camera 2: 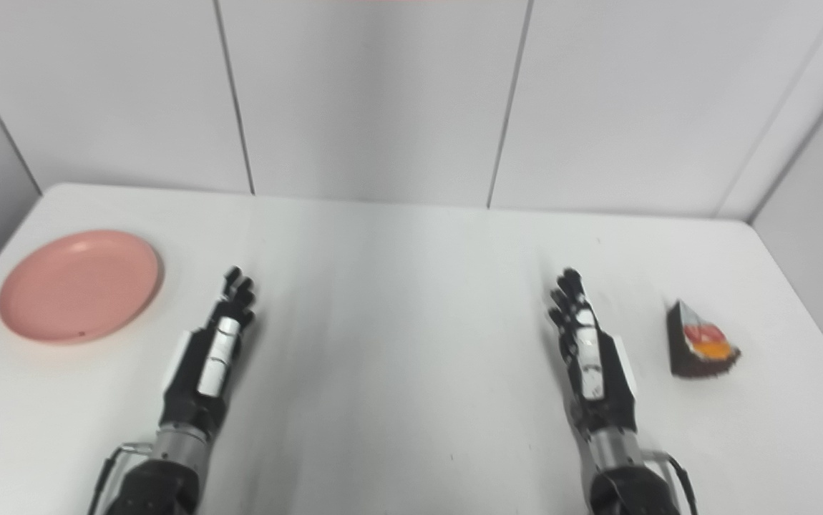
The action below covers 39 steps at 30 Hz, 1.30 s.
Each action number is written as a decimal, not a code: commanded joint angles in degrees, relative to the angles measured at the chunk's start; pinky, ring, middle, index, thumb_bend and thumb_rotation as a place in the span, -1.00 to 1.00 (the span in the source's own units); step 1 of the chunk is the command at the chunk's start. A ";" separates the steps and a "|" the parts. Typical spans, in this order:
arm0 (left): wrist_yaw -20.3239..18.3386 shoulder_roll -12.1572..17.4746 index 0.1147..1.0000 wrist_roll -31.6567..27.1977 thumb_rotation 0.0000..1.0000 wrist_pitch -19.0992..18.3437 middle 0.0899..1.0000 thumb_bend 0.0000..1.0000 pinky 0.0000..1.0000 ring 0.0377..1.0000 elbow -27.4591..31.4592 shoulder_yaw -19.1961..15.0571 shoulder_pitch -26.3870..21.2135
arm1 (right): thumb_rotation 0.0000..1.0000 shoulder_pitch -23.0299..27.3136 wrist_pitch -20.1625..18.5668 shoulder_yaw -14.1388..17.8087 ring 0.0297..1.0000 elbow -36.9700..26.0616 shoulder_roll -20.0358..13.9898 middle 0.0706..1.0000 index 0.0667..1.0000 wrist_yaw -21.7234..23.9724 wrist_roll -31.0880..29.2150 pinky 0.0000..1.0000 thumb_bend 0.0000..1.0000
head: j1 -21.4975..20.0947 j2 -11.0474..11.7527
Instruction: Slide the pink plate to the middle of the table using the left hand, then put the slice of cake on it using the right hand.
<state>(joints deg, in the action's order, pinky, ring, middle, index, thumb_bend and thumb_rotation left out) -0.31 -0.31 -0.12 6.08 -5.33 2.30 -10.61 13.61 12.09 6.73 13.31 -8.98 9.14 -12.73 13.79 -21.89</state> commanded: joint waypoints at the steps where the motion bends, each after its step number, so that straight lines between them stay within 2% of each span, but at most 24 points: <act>1: 0.84 -1.44 1.00 1.01 0.90 3.20 1.00 0.45 1.00 1.00 -2.21 0.56 -0.52 | 1.00 -1.78 2.94 0.52 0.95 3.53 -0.57 0.97 0.96 1.27 -0.64 0.97 0.67 | 0.00 -0.05; 4: 1.31 -2.02 1.00 2.23 0.92 5.68 1.00 0.36 1.00 1.00 -4.49 0.81 -1.09 | 1.00 -1.57 2.57 0.91 0.95 4.08 -0.80 0.96 0.95 1.74 -1.46 0.97 0.65 | 1.86 1.33; 9: 2.29 -2.46 1.00 4.23 0.95 8.47 1.00 0.27 1.00 1.00 -7.05 0.91 -1.81 | 1.00 -1.52 1.79 0.97 0.92 3.94 -1.01 0.95 0.95 2.03 -2.01 0.94 0.61 | 2.60 2.06; 23: 1.41 -1.53 1.00 3.72 0.96 10.09 1.00 0.19 0.99 1.00 -8.01 0.54 -1.62 | 1.00 -2.09 -0.49 0.64 0.94 1.19 0.38 0.95 0.96 1.18 -2.02 0.92 0.59 | 1.66 2.70; 27: 1.30 -1.35 1.00 1.66 0.93 10.08 1.00 0.26 0.97 0.99 -6.67 -0.76 -1.77 | 1.00 -2.36 -1.53 0.41 0.94 0.14 1.20 0.94 0.94 0.61 -1.88 0.93 0.55 | 1.14 3.29; 29: 0.90 -0.88 1.00 -0.40 0.86 10.01 0.94 0.50 0.96 0.94 -4.63 -1.96 -2.46 | 1.00 -2.59 -2.08 0.04 0.96 -0.55 1.59 0.95 0.96 0.35 -1.49 0.96 0.63 | 0.74 3.32; 31: 0.87 0.09 1.00 -1.80 0.85 10.02 0.93 0.57 0.97 0.92 -1.94 -3.27 -3.87 | 1.00 -2.65 -2.73 -0.18 0.96 -0.98 2.06 0.96 0.96 0.05 -1.25 0.96 0.64 | 0.38 3.31; 34: 1.87 1.70 0.90 -1.82 0.84 9.70 0.79 0.74 0.75 0.80 1.79 -5.53 -6.58 | 1.00 -2.40 -3.17 -0.31 0.98 -0.87 2.98 0.96 0.96 -0.45 -1.10 0.99 0.60 | 0.02 3.44; 35: 2.38 2.51 0.89 -1.79 0.84 9.15 0.79 0.78 0.74 0.81 2.72 -6.59 -7.96 | 1.00 -2.36 -3.07 -0.43 0.98 -0.79 3.08 0.95 0.95 -0.52 -0.85 0.99 0.58 | -0.31 3.56; 39: 4.12 6.16 0.74 -2.11 0.79 8.83 0.69 0.76 0.58 0.69 2.97 -11.22 -13.76 | 1.00 -2.45 -2.61 -0.65 0.92 -1.02 3.44 0.89 0.91 -1.34 0.33 0.91 0.60 | -1.23 3.74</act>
<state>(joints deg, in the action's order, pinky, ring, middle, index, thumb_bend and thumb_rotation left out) 2.85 4.77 -1.62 13.94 -4.27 -8.26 -20.57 13.01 9.37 6.82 10.98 -7.20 8.17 -12.44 12.75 -18.11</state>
